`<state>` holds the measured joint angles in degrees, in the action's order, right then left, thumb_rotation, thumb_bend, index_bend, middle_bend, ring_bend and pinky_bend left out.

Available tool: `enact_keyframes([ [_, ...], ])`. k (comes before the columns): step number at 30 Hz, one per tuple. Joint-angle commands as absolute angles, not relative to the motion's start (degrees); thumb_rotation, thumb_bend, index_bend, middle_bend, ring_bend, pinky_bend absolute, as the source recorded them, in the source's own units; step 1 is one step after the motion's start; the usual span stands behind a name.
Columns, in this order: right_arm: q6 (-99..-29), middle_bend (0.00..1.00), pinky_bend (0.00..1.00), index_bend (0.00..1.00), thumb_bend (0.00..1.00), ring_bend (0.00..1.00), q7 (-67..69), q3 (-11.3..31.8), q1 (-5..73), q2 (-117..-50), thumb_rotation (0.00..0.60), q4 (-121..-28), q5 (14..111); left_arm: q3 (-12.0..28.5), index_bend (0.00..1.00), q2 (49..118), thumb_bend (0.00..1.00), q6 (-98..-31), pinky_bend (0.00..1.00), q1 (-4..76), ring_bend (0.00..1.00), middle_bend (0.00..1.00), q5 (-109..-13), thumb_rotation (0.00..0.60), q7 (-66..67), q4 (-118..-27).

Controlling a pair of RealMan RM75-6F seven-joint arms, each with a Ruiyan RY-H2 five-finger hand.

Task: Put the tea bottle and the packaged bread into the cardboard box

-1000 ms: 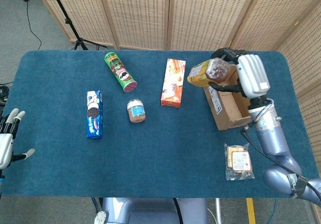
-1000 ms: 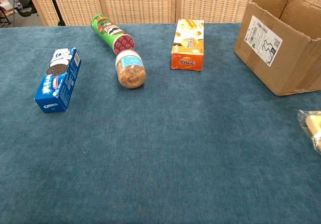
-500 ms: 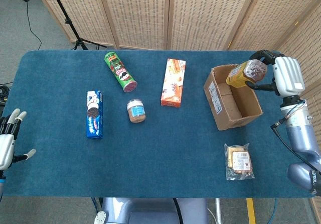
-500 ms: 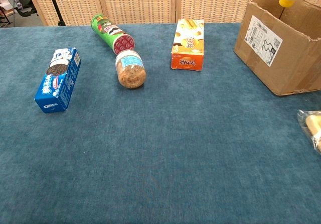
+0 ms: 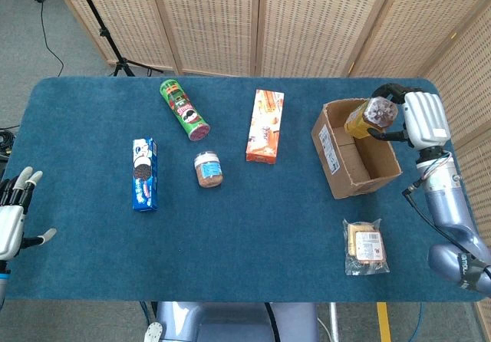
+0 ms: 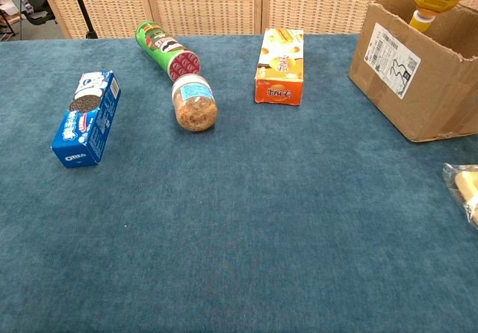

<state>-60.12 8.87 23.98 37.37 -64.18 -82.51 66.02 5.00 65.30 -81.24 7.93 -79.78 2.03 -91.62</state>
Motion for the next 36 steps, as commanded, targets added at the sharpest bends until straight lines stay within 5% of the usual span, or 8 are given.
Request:
enact_keyframes([
  [1, -60.71, 0.62, 0.40, 0.65, 0.48, 0.50, 6.62, 22.75, 38.20, -66.14, 0.600, -80.52, 66.30, 4.97, 0.00, 65.28, 0.00, -81.14, 0.00, 7.92, 0.00, 0.00, -79.71, 0.600, 1.87, -91.50],
  [3, -59.88, 0.55, 0.40, 0.62, 0.35, 0.46, 6.62, 21.48, 38.11, -65.92, 0.600, -80.62, 67.58, 4.95, 0.00, 65.21, 0.00, -81.27, 0.00, 7.83, 0.00, 0.00, -79.77, 0.600, 1.64, -91.53],
  [6, -57.14, 0.26, 0.32, 0.34, 0.04, 0.21, 7.16, 19.67, 37.72, -63.45, 0.600, -82.77, 69.03, 4.93, 0.00, 65.12, 0.00, -81.65, 0.00, 7.65, 0.00, 0.00, -79.94, 0.600, 1.34, -91.51],
  [10, -56.87, 0.02, 0.17, 0.12, 0.00, 0.00, 7.04, 18.85, 36.89, -60.89, 0.600, -86.02, 69.97, 4.89, 0.00, 65.02, 0.00, -81.72, 0.00, 7.61, 0.00, 0.00, -80.08, 0.600, 1.12, -91.57],
  [26, -66.55, 0.00, 0.11, 0.10, 0.00, 0.00, 13.05, 15.19, 30.16, -53.86, 0.600, -95.49, 81.79, 4.53, 0.00, 64.95, 0.00, -81.81, 0.00, 7.57, 0.00, 0.00, -80.74, 0.600, 1.32, -91.93],
  [36, -78.38, 0.06, 0.10, 0.10, 0.00, 0.00, 21.42, 3.62, 23.96, -49.93, 0.600, -86.82, 107.11, 4.32, 0.00, 65.03, 0.00, -82.31, 0.00, 7.43, 0.00, 0.00, -81.38, 0.600, 1.64, -91.94],
])
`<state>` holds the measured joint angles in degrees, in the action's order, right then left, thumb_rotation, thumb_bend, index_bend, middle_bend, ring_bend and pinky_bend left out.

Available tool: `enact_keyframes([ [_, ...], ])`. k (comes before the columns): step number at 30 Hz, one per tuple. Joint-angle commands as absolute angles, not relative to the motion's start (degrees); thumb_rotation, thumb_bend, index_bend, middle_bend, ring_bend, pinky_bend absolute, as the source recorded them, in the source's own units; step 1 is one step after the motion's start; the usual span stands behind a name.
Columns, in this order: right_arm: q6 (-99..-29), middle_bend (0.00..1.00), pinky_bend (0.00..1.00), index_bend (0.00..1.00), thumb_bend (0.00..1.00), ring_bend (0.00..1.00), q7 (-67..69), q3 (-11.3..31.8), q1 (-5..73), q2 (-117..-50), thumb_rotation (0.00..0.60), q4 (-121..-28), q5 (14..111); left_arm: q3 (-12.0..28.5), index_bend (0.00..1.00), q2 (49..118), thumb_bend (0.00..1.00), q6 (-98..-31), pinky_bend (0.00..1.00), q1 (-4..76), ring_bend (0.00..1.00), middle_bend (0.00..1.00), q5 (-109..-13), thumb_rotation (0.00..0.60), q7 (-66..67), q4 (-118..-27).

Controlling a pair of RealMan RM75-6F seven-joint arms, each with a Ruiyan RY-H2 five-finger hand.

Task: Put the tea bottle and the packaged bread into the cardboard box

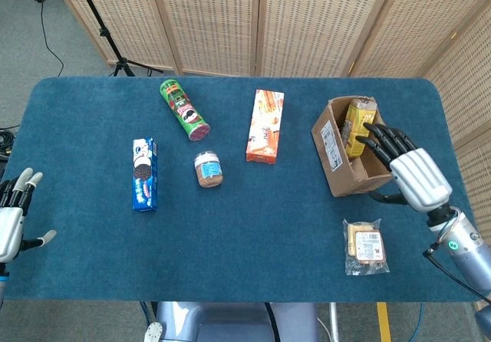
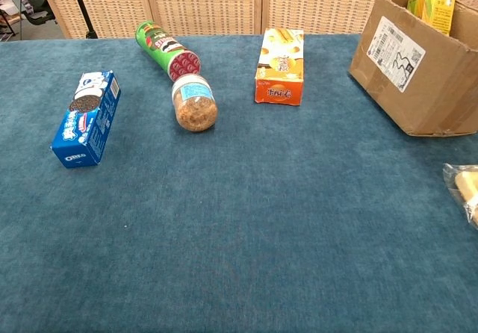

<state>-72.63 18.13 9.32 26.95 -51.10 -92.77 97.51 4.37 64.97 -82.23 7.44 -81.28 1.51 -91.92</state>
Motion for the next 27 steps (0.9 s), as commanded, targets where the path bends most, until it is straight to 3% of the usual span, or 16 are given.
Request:
enact_keyframes([
  [1, -79.34, 0.06, 0.10, 0.10, 0.00, 0.00, 21.00, 2.37, 23.52, -50.45, 0.600, -84.53, 109.28, 4.28, 0.00, 65.06, 0.00, -82.38, 0.00, 7.41, 0.00, 0.00, -81.48, 0.600, 1.75, -91.98],
  [5, -79.28, 0.06, 0.09, 0.10, 0.00, 0.00, 17.21, -4.34, 21.93, -54.33, 0.600, -74.19, 117.36, 4.26, 0.00, 65.28, 0.00, -82.73, 0.00, 7.36, 0.00, 0.00, -81.70, 0.600, 2.44, -92.09],
  [16, -77.27, 0.00, 0.00, 0.10, 0.00, 0.00, 5.30, -8.00, 24.71, -62.33, 0.600, -61.08, 123.91, 4.18, 0.00, 65.73, 0.00, -82.60, 0.00, 7.42, 0.00, 0.00, -81.60, 0.600, 3.38, -91.99],
  [27, -79.12, 0.00, 0.00, 0.10, 0.00, 0.00, 2.05, -11.27, 27.51, -68.54, 0.600, -49.07, 127.00, 4.41, 0.00, 66.08, 0.00, -81.96, 0.00, 7.62, 0.00, 0.00, -80.68, 0.600, 3.86, -91.69],
])
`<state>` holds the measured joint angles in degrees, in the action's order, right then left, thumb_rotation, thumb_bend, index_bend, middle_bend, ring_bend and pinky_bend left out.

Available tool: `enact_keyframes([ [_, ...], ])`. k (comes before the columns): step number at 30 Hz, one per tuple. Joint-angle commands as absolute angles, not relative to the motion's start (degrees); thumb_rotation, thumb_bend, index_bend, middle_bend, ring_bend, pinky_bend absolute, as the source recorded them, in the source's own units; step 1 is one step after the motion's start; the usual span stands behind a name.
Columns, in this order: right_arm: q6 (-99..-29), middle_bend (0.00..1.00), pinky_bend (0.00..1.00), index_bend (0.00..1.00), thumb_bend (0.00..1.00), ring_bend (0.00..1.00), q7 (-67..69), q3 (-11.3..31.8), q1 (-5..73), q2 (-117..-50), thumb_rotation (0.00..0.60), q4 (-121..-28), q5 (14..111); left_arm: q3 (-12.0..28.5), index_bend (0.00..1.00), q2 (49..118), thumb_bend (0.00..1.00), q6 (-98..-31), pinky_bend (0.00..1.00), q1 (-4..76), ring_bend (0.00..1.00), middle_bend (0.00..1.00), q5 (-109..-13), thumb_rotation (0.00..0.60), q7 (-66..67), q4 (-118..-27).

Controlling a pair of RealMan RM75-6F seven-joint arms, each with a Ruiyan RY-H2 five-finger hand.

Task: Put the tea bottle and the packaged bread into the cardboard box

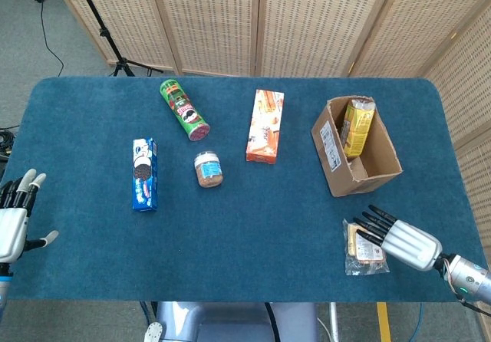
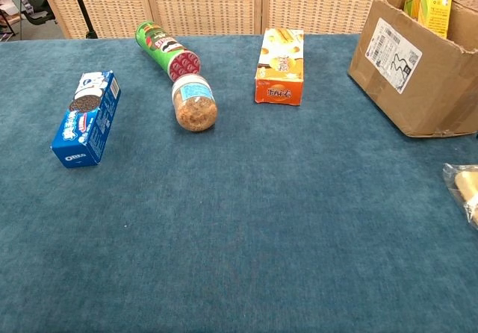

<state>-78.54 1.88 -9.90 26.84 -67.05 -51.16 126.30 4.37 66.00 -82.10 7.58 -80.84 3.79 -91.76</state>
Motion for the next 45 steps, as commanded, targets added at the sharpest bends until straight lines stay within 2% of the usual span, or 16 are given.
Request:
enact_keyframes([
  [1, -79.58, 0.00, 0.00, 0.10, 0.00, 0.00, 2.56, -11.74, 27.53, -69.10, 0.600, -48.17, 127.00, 4.45, 0.00, 66.14, 0.00, -81.76, 0.00, 7.70, 0.00, 0.00, -80.50, 0.600, 3.94, -91.61],
  [14, -85.99, 0.00, 0.00, 0.10, 0.00, 0.00, 7.98, -14.52, 27.09, -76.90, 0.600, -36.19, 125.50, 4.40, 0.00, 66.97, 0.00, -81.04, 0.00, 8.11, 0.00, 0.00, -79.95, 0.600, 5.75, -91.90],
  [23, -87.29, 0.00, 0.00, 0.12, 0.00, 0.00, 9.10, -16.26, 27.17, -80.92, 0.600, -31.11, 125.15, 4.34, 0.00, 67.35, 0.00, -80.97, 0.00, 8.23, 0.00, 0.00, -79.89, 0.600, 6.54, -91.99],
  [25, -87.36, 0.02, 0.00, 0.18, 0.07, 0.00, 9.30, -16.58, 27.25, -81.70, 0.600, -30.22, 124.89, 4.38, 0.00, 67.36, 0.00, -80.99, 0.00, 8.22, 0.00, 0.00, -79.80, 0.600, 6.58, -92.00],
  [29, -87.94, 0.17, 0.04, 0.38, 0.36, 0.02, 10.13, -17.19, 27.46, -82.90, 0.600, -28.96, 124.51, 4.42, 0.00, 67.33, 0.00, -80.87, 0.00, 8.26, 0.00, 0.00, -79.66, 0.600, 6.48, -91.91],
  [31, -88.66, 0.30, 0.13, 0.50, 0.52, 0.11, 10.52, -17.53, 27.44, -83.58, 0.600, -28.20, 124.51, 4.43, 0.00, 67.33, 0.00, -80.84, 0.00, 8.27, 0.00, 0.00, -79.64, 0.600, 6.41, -91.83],
  [34, -90.25, 0.44, 0.25, 0.60, 0.69, 0.24, 11.18, -18.02, 27.18, -84.71, 0.600, -26.70, 124.45, 4.44, 0.00, 67.31, 0.00, -80.90, 0.00, 8.26, 0.00, 0.00, -79.67, 0.600, 6.32, -91.78],
  [37, -92.14, 0.51, 0.29, 0.63, 0.78, 0.31, 11.96, -18.22, 26.70, -85.68, 0.600, -25.12, 124.07, 4.39, 0.00, 67.31, 0.00, -80.92, 0.00, 8.25, 0.00, 0.00, -79.74, 0.600, 6.27, -91.79],
  [41, -95.63, 0.53, 0.30, 0.63, 0.83, 0.33, 12.92, -17.61, 26.10, -86.20, 0.600, -23.81, 122.77, 4.33, 0.00, 67.29, 0.00, -80.89, 0.00, 8.27, 0.00, 0.00, -79.85, 0.600, 6.23, -91.83],
  [44, -101.02, 0.54, 0.30, 0.63, 0.83, 0.34, 13.67, -16.05, 25.86, -85.44, 0.600, -24.71, 121.16, 4.36, 0.00, 67.17, 0.00, -80.98, 0.00, 8.23, 0.00, 0.00, -79.87, 0.600, 6.03, -91.93],
  [45, -106.60, 0.54, 0.30, 0.63, 0.83, 0.34, 14.66, -13.51, 26.10, -84.13, 0.600, -27.22, 119.26, 4.41, 0.00, 67.09, 0.00, -81.02, 0.00, 8.23, 0.00, 0.00, -79.85, 0.600, 5.89, -91.97],
])
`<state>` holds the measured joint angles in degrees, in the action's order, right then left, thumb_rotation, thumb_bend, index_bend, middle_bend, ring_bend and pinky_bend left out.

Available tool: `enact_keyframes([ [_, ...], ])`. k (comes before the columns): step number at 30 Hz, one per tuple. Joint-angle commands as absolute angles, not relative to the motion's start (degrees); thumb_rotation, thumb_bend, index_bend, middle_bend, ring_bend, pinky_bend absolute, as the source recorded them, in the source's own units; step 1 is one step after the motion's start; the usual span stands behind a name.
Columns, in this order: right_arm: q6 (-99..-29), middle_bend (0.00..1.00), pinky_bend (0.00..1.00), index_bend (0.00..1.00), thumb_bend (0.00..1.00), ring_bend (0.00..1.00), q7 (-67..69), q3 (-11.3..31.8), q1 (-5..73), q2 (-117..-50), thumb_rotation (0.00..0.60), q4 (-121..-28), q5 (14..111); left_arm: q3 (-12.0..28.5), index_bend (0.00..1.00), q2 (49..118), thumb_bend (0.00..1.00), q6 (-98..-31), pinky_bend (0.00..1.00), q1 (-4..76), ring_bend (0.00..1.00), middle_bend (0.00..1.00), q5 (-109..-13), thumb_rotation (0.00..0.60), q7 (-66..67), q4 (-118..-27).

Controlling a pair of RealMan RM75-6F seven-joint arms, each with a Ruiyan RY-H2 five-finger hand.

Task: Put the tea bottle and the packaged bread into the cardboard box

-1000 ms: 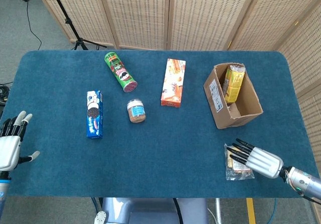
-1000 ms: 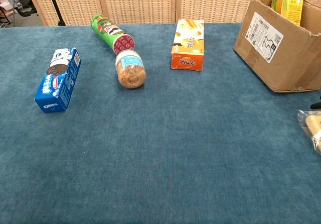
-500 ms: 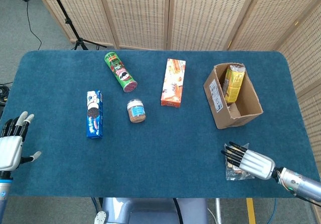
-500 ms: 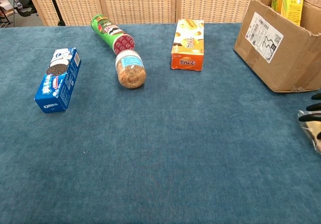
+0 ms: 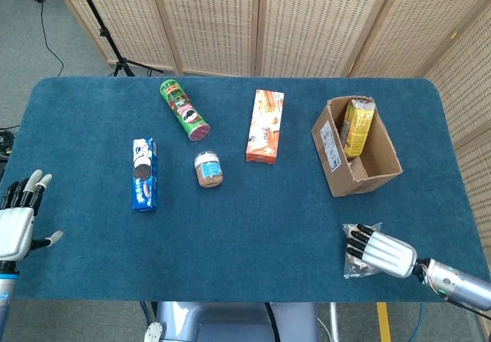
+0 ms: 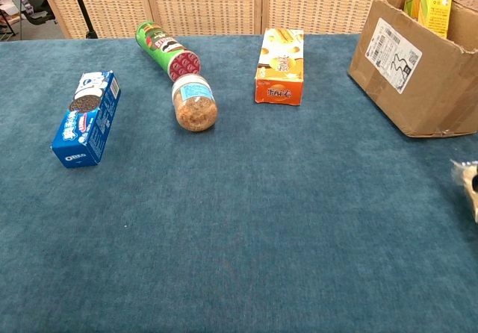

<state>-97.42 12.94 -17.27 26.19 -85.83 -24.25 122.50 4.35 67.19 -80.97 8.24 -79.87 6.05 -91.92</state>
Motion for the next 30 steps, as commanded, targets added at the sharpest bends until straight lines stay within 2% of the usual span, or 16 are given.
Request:
enact_keyframes([
  [1, -109.77, 0.54, 0.30, 0.63, 0.83, 0.34, 15.56, -11.80, 26.55, -82.73, 0.600, -29.62, 117.92, 4.42, 0.00, 66.99, 0.00, -81.06, 0.00, 8.21, 0.00, 0.00, -79.90, 0.600, 5.77, -92.03],
  [4, -112.53, 0.55, 0.31, 0.63, 0.83, 0.35, 15.70, -9.23, 27.89, -79.20, 0.600, -35.80, 115.89, 4.36, 0.00, 66.80, 0.00, -81.16, 0.00, 8.17, 0.00, 0.00, -80.09, 0.600, 5.58, -92.15],
  [5, -113.63, 0.55, 0.31, 0.63, 0.83, 0.35, 15.96, -7.19, 28.64, -77.47, 0.600, -39.01, 114.13, 4.33, 0.00, 66.74, 0.00, -81.27, 0.00, 8.14, 0.00, 0.00, -80.23, 0.600, 5.54, -92.22],
  [8, -111.87, 0.55, 0.32, 0.63, 0.83, 0.35, 15.57, -4.10, 30.63, -72.00, 0.600, -49.27, 111.04, 4.19, 0.00, 66.53, 0.00, -81.60, 0.00, 8.00, 0.00, 0.00, -80.62, 0.600, 5.47, -92.49],
  [13, -103.22, 0.55, 0.32, 0.63, 0.81, 0.35, 14.84, 0.85, 33.98, -64.13, 0.600, -66.33, 104.15, 3.95, 0.00, 66.32, 0.00, -82.31, 0.00, 7.75, 0.00, 0.00, -81.40, 0.600, 5.79, -92.90],
  [18, -89.87, 0.55, 0.32, 0.63, 0.78, 0.35, 12.52, 5.74, 38.02, -60.41, 0.600, -79.66, 94.94, 4.00, 0.00, 66.13, 0.00, -83.28, 0.00, 7.38, 0.00, 0.00, -81.68, 0.600, 6.41, -93.37],
  [24, -78.36, 0.54, 0.32, 0.63, 0.78, 0.35, 7.36, 9.74, 41.44, -62.13, 0.600, -84.80, 85.82, 4.09, 0.00, 66.36, 0.00, -84.72, 0.00, 6.90, 0.00, 0.00, -82.14, 0.600, 7.59, -93.54],
  [30, -69.85, 0.54, 0.32, 0.63, 0.78, 0.35, 0.47, 11.95, 43.57, -65.81, 0.600, -84.72, 77.60, 3.96, 0.00, 65.68, 0.00, -84.85, 0.00, 6.63, 0.00, 0.00, -82.41, 0.600, 6.47, -93.88],
])
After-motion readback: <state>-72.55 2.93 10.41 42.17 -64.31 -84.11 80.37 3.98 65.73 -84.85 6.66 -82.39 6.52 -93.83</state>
